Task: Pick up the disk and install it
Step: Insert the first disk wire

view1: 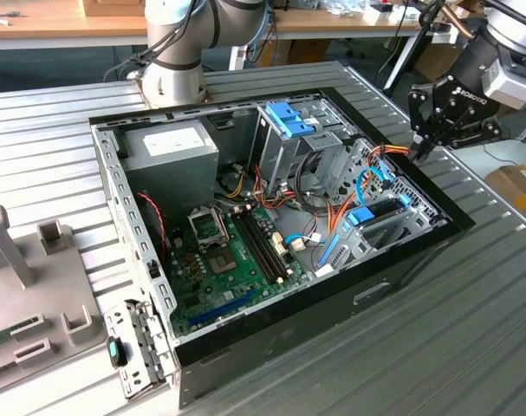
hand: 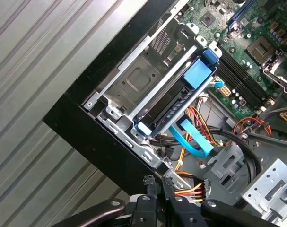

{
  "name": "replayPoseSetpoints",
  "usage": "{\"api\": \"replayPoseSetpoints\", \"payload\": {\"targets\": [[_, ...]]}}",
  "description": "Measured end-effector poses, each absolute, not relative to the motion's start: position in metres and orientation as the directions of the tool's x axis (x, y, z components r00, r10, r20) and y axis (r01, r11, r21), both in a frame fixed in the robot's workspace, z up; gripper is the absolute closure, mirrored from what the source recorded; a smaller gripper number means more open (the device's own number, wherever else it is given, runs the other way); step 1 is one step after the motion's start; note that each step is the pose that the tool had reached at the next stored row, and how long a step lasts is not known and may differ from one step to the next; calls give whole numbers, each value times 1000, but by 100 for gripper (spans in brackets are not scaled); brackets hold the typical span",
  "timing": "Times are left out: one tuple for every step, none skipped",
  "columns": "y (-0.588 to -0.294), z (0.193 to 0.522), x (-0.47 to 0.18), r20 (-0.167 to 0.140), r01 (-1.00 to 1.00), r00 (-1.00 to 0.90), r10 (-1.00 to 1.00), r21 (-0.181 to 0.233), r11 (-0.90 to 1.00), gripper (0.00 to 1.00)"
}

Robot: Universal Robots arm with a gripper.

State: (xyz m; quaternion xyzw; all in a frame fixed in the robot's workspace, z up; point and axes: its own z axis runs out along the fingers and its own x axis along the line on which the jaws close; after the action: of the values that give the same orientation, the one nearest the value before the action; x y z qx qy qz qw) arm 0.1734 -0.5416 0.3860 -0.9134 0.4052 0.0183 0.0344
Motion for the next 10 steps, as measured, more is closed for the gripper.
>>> {"api": "replayPoseSetpoints", "payload": {"targets": [[-542,386,171,-61,-741,671,-739,-48,-669,84],[-542,386,169,-60,-741,671,-739,-49,-669,84],[-542,386,166,-60,-741,671,-739,-49,-669,84],[-542,386,163,-60,-741,671,-739,-50,-669,84],[-543,386,160,-59,-741,671,-739,-51,-669,84],[-544,386,157,-58,-741,671,-739,-51,-669,84],[-545,386,153,-57,-741,671,-739,-52,-669,84],[-546,386,151,-57,-741,671,-739,-52,-669,84],[-546,386,151,-57,-746,666,-744,-52,-664,84],[-546,386,151,-57,-766,643,-764,-52,-641,84]]}}
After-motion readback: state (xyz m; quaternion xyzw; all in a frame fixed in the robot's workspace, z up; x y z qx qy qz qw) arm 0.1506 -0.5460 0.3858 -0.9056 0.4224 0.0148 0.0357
